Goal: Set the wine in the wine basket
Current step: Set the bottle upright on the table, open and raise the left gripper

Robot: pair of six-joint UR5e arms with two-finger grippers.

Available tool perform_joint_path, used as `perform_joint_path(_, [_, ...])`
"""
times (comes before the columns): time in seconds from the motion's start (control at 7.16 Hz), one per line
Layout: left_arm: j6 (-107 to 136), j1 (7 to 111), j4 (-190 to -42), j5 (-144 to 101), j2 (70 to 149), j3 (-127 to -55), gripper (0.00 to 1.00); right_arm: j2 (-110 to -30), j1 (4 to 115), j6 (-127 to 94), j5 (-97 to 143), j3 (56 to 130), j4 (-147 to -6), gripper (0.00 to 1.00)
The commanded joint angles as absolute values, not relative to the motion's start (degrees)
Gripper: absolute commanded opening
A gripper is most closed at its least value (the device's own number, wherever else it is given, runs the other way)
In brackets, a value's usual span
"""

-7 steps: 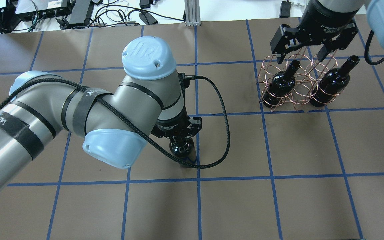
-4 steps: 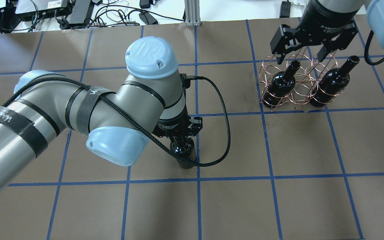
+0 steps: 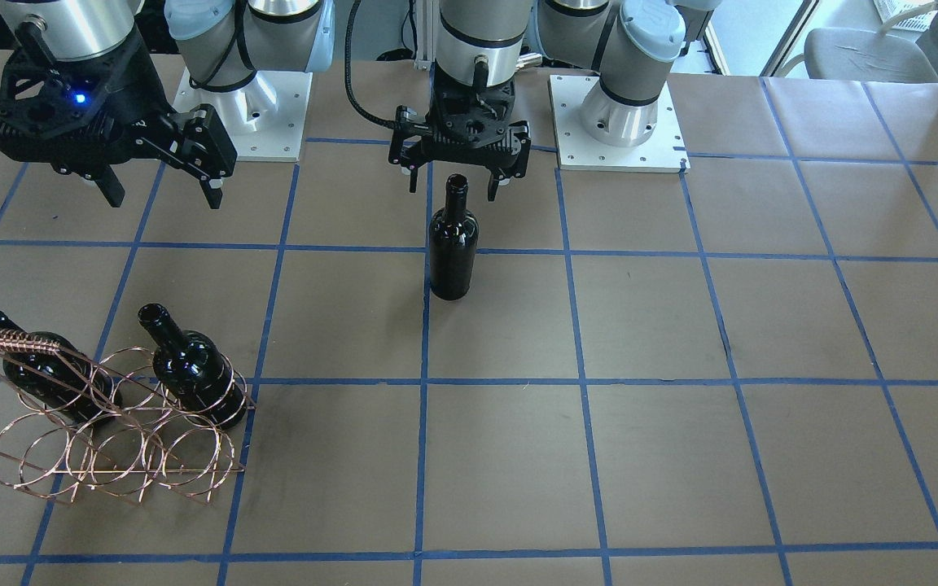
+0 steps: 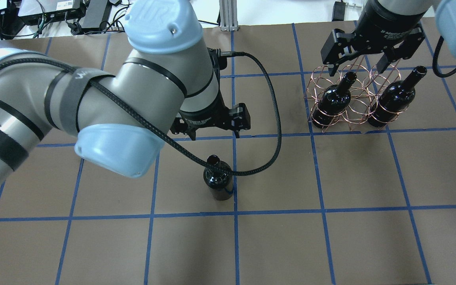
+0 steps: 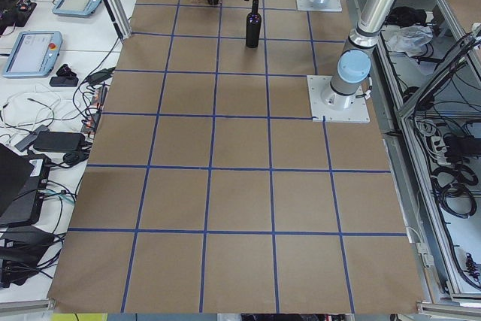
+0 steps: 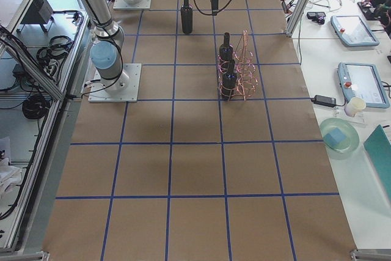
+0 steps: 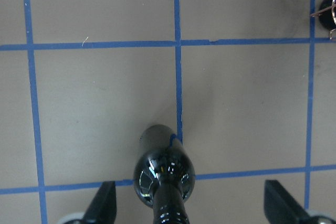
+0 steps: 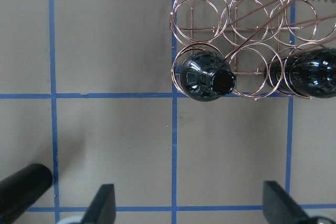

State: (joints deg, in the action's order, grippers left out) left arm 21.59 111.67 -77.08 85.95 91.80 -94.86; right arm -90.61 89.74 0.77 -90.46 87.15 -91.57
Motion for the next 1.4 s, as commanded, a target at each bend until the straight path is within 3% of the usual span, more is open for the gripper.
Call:
perform_joint_path(0.0, [14.65, 102.8, -82.14, 85.7, 91.76, -88.36, 1.0, -90.62, 89.91, 0.8, -90.53, 87.45, -91.41, 1.0])
perform_joint_path(0.56, [-1.49, 84.67, -86.13, 85.87, 91.85, -84.9, 1.0, -88.26, 90.26, 0.7, -89.65, 87.45, -94.38, 1.0])
perform_joint_path(1.26, [-2.63, 79.03, -85.79, 85.17, 92.9, -88.05, 1.0, -84.65, 103.5, -16.71, -87.28, 83.94, -94.57, 1.0])
